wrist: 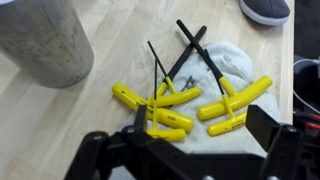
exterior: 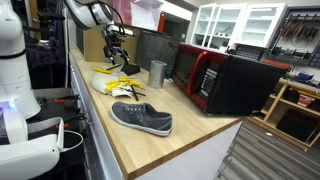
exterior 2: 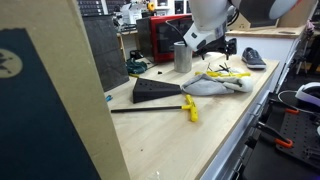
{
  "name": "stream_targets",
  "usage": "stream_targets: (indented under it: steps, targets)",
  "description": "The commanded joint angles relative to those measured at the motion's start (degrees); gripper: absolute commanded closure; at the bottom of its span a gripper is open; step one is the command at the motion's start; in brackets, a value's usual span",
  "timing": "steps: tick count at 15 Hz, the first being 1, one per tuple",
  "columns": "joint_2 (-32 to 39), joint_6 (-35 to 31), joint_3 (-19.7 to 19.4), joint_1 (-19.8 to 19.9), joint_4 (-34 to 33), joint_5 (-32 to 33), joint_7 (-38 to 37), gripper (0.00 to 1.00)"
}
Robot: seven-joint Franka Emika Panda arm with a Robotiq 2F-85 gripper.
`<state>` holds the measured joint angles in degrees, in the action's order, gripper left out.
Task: Remove the yellow object from the black platform and then put it on the pile of yellow objects on the right
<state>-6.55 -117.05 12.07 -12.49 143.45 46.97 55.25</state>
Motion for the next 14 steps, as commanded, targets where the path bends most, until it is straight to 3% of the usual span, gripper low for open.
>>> stream_targets:
  steps: [1,8,14]
  targets:
    - [-0.3,0.7,-0.3,-0.4,-3.0,-7.0,-5.0,0.00]
    - [0.6,1.4,-0.1,-0.2,-8.4,-21.2,-15.5,0.00]
    - [6.7,0.0,1.0,-0.7,-15.5,-30.5,-29.6,0.00]
